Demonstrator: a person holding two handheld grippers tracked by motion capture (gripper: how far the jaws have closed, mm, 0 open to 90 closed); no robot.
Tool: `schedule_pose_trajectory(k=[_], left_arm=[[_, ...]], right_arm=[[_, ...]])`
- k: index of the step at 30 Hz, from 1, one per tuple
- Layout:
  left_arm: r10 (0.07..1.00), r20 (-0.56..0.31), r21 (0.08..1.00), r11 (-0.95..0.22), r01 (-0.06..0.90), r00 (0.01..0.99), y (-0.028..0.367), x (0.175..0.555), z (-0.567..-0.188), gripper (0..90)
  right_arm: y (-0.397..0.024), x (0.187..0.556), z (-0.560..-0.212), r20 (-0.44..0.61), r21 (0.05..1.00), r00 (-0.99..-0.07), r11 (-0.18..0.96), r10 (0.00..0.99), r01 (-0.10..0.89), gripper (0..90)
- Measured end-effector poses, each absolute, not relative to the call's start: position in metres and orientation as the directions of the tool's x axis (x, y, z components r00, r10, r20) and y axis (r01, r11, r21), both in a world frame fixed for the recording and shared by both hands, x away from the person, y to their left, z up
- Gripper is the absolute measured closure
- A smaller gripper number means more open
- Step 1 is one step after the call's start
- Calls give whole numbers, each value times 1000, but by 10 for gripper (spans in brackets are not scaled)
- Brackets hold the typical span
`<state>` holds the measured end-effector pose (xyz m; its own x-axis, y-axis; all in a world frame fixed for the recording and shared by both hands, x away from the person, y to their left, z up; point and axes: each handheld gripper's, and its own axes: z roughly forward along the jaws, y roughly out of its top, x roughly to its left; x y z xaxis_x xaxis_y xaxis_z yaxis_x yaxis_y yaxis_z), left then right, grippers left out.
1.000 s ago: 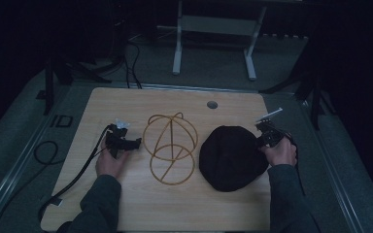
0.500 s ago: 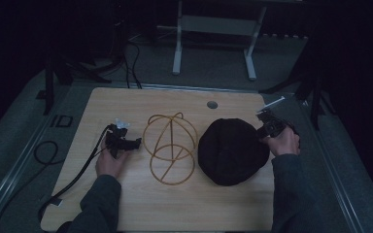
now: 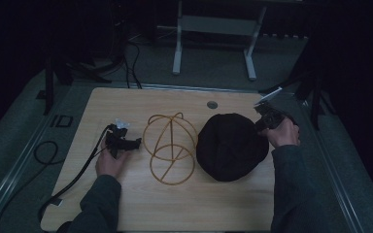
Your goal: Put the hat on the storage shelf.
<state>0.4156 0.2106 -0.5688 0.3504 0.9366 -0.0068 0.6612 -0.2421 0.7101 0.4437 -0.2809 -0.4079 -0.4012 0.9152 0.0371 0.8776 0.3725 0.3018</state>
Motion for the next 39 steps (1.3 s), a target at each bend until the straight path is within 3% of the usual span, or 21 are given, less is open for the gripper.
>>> schedule_pose_trajectory(k=[39], left_arm=[[936,-4,708,-246,662,352,211,416,-569,128]], right_arm=[[-297,457,-339,78,317,-424,381,902,869,785]])
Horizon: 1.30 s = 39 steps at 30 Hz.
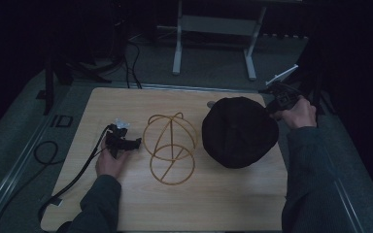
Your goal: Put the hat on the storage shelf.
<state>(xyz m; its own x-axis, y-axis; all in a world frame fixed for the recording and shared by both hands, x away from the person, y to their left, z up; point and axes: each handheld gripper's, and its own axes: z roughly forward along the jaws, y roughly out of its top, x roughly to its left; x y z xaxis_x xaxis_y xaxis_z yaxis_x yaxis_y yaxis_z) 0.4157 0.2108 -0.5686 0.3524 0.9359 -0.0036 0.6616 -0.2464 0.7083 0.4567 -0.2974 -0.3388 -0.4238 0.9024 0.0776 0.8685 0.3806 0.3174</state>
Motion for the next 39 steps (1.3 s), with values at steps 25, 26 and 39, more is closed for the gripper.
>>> schedule_pose_trajectory(k=[25,26,39], left_arm=[[936,-4,709,-246,661,352,211,416,-569,129],[936,-4,709,-246,661,352,211,416,-569,129],[936,-4,709,-245,661,351,211,416,-569,128]], right_arm=[[-289,462,-310,112,321,-465,411,878,853,783],[-288,462,-307,116,325,-465,409,877,853,783],[-286,462,-292,126,339,-477,414,870,844,782]])
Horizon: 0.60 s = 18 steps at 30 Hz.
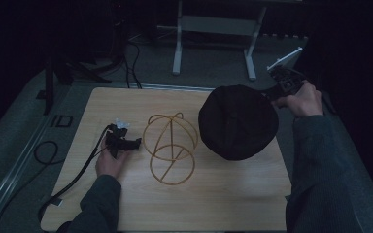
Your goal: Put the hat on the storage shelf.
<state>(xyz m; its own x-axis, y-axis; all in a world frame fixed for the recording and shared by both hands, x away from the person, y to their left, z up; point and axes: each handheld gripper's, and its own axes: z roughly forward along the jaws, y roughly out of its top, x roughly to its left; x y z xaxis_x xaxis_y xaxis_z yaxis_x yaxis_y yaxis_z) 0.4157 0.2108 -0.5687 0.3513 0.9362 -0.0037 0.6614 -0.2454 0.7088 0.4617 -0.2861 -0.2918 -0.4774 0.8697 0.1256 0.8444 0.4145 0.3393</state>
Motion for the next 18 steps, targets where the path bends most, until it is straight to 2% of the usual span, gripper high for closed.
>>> schedule_pose_trajectory(k=[18], left_arm=[[936,-4,709,-245,661,351,211,416,-569,129]], right_arm=[[-275,463,-275,174,368,-508,423,844,828,782]])
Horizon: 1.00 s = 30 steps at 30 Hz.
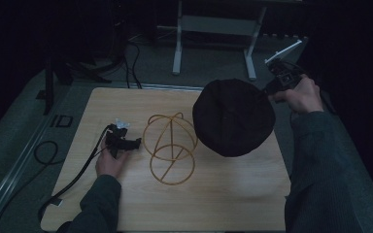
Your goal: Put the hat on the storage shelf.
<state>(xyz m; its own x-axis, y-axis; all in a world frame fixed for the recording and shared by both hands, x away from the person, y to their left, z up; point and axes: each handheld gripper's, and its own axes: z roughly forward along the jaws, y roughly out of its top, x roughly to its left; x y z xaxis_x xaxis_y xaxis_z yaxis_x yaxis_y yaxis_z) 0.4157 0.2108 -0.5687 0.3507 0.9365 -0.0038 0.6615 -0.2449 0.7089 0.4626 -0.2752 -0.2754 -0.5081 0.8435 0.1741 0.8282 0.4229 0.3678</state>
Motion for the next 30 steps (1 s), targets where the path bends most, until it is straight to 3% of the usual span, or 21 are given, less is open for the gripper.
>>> schedule_pose_trajectory(k=[30], left_arm=[[936,-4,709,-245,661,351,211,416,-569,130]], right_arm=[[-254,462,-260,224,393,-562,454,796,800,782]])
